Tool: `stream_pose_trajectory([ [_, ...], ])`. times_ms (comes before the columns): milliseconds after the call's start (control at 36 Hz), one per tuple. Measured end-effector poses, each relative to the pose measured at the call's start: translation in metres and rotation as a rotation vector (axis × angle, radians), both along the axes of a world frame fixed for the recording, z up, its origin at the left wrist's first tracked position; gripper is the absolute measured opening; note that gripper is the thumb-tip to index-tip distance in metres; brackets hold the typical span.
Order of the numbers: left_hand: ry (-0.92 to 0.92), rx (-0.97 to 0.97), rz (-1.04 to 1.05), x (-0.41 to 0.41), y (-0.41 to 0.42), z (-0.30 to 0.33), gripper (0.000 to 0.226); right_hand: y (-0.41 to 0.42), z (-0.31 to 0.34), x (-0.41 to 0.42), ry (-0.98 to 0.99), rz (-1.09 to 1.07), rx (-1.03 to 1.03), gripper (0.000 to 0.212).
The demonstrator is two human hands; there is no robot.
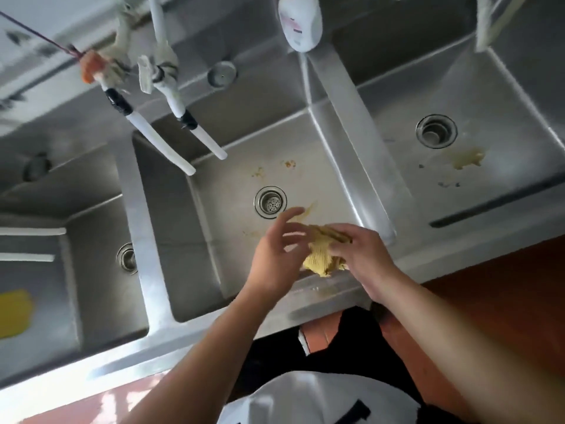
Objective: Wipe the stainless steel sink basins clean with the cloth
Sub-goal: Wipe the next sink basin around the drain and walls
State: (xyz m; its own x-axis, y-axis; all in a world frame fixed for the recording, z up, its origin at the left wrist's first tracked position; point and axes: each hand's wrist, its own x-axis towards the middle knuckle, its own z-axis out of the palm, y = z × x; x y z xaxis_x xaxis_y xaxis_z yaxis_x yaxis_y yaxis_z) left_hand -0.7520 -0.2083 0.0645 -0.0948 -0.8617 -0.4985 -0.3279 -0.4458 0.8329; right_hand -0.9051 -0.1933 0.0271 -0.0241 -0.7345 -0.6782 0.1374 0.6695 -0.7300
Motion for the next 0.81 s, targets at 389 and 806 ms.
stream_pose_trajectory([
  [389,0.067,0.241,-0.328,0.026,-0.082,-0.072,0.053,-0.083,-0.021,-0.013,0.159,0.29,-0.039,0.06],
  [806,0.173,0.294,-0.153,0.059,-0.139,-0.195,0.026,-0.153,-0.137,0.024,0.318,0.593,0.098,0.022],
])
